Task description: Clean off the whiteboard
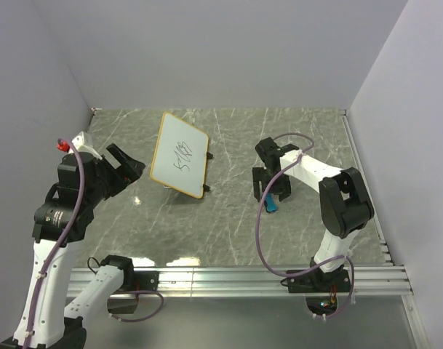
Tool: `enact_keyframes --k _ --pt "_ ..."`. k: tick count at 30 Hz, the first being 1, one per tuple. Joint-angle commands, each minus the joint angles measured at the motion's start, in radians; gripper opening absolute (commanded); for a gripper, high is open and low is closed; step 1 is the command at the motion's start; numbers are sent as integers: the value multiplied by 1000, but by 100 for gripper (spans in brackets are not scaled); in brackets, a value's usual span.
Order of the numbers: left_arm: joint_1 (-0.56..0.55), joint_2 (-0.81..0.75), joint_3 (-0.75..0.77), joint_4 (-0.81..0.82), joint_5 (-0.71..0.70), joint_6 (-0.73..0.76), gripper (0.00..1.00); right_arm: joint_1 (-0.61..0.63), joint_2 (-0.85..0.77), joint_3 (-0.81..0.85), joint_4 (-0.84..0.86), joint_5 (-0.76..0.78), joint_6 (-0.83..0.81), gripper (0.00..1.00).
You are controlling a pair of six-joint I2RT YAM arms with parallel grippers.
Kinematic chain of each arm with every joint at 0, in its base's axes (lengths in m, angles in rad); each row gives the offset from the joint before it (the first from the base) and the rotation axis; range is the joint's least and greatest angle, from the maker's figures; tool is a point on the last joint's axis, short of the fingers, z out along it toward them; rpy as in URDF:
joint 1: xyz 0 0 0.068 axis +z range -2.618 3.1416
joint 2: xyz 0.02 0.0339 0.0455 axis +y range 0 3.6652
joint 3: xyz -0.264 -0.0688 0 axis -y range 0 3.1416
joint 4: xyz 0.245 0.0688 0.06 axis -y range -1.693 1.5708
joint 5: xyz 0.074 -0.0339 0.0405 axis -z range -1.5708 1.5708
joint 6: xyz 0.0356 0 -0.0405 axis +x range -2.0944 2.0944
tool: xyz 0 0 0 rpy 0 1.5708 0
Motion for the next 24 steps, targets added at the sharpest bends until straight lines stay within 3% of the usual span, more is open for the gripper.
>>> enact_keyframes --k 1,10,19,22,23,24 --pt "-3 -24 -18 17 -7 -39 93 0 -42 -20 52 -9 -33 82" --pt "-3 -54 -66 10 -2 -64 89 -2 6 -72 99 0 -41 69" --pt "-3 -6 -62 40 22 -66 82 -2 32 -60 112 8 -49 44" --pt "-3 35 -43 54 25 -43 73 -2 39 -46 104 -4 -58 32" --pt "-3 52 -33 39 6 -32 72 -2 39 -40 101 -9 -61 17" --pt "-3 93 4 25 -46 -24 73 -2 36 -33 87 -27 -63 11"
